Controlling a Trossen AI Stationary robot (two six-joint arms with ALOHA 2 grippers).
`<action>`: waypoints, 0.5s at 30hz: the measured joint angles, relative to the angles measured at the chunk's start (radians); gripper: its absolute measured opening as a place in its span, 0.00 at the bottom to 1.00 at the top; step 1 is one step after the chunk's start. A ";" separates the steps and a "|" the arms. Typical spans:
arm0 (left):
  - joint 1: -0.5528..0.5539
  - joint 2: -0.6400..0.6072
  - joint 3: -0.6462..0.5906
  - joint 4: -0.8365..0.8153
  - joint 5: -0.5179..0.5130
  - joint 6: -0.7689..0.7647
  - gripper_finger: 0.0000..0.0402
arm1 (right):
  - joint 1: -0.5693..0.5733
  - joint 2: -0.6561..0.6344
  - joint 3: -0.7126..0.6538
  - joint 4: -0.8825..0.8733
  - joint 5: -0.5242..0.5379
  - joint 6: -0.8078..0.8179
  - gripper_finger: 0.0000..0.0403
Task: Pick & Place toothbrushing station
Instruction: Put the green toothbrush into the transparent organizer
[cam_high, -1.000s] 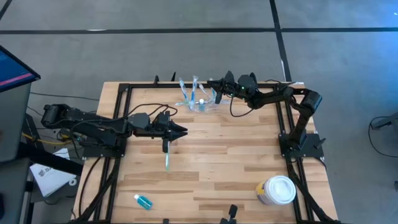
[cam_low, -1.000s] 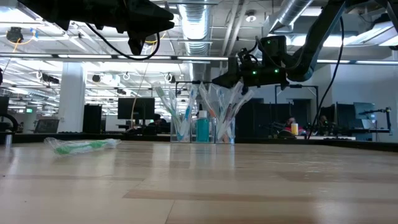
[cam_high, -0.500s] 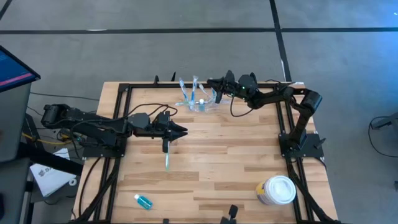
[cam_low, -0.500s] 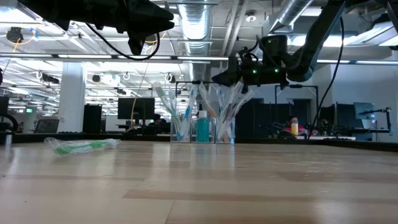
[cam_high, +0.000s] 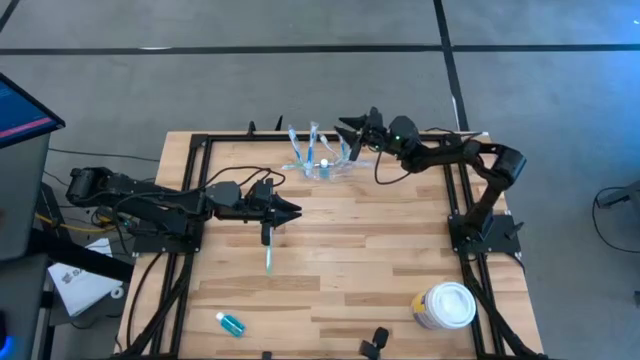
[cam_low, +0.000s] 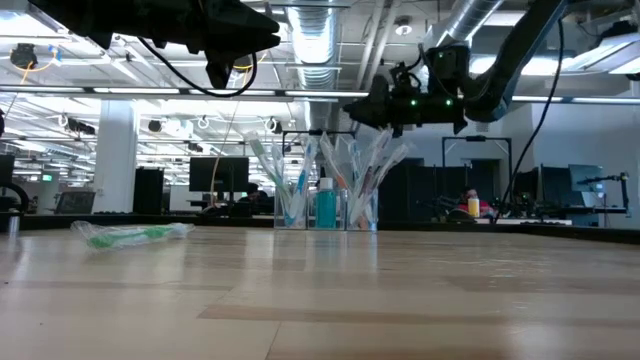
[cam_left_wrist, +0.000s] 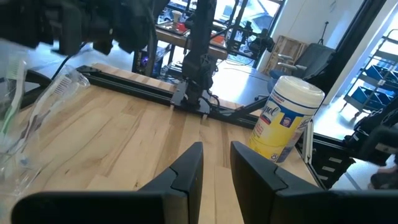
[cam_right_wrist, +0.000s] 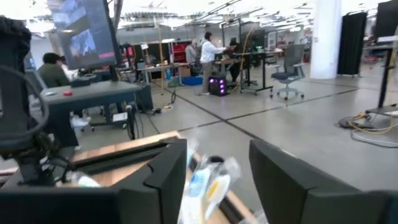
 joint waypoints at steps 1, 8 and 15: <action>0.000 0.000 0.000 0.000 0.000 0.000 0.19 | -0.002 -0.016 0.000 -0.012 0.002 0.000 0.42; 0.000 0.000 0.000 -0.001 0.000 -0.001 0.19 | 0.003 -0.128 0.000 -0.145 0.003 0.000 0.46; -0.005 0.000 0.000 -0.007 0.000 -0.040 0.19 | 0.058 -0.215 0.000 -0.270 -0.039 -0.014 0.42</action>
